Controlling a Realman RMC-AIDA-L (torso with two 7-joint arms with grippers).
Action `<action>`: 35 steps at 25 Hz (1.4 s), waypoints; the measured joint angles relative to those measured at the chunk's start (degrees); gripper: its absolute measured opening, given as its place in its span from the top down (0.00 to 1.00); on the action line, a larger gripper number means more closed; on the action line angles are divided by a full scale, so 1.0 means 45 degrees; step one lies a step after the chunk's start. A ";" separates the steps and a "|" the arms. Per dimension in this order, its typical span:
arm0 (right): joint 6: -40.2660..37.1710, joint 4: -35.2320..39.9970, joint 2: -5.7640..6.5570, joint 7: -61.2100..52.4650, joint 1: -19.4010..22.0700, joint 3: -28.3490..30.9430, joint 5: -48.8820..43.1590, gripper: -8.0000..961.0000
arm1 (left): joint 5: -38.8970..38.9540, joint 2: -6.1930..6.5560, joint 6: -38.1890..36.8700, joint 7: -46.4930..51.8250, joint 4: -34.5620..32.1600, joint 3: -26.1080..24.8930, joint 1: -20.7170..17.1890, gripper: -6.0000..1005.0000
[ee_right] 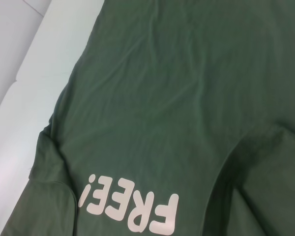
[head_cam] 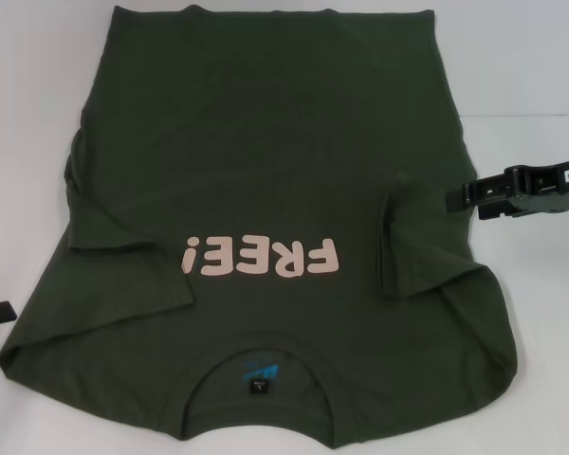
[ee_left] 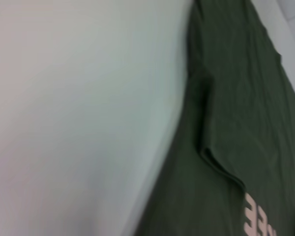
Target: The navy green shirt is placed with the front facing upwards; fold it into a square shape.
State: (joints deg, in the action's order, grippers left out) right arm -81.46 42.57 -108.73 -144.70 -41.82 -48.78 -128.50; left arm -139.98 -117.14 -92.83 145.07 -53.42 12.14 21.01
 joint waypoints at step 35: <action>-0.0033 -0.0027 -0.0038 0.0000 0.0225 0.0326 0.0039 0.26 | -0.0141 -0.0082 0.1929 -0.0001 0.1992 0.0967 0.0690 0.28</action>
State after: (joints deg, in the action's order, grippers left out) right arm -81.61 42.45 -108.90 -144.70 -40.81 -47.31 -128.32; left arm -140.62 -117.52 -84.15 145.07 -44.46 16.49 24.11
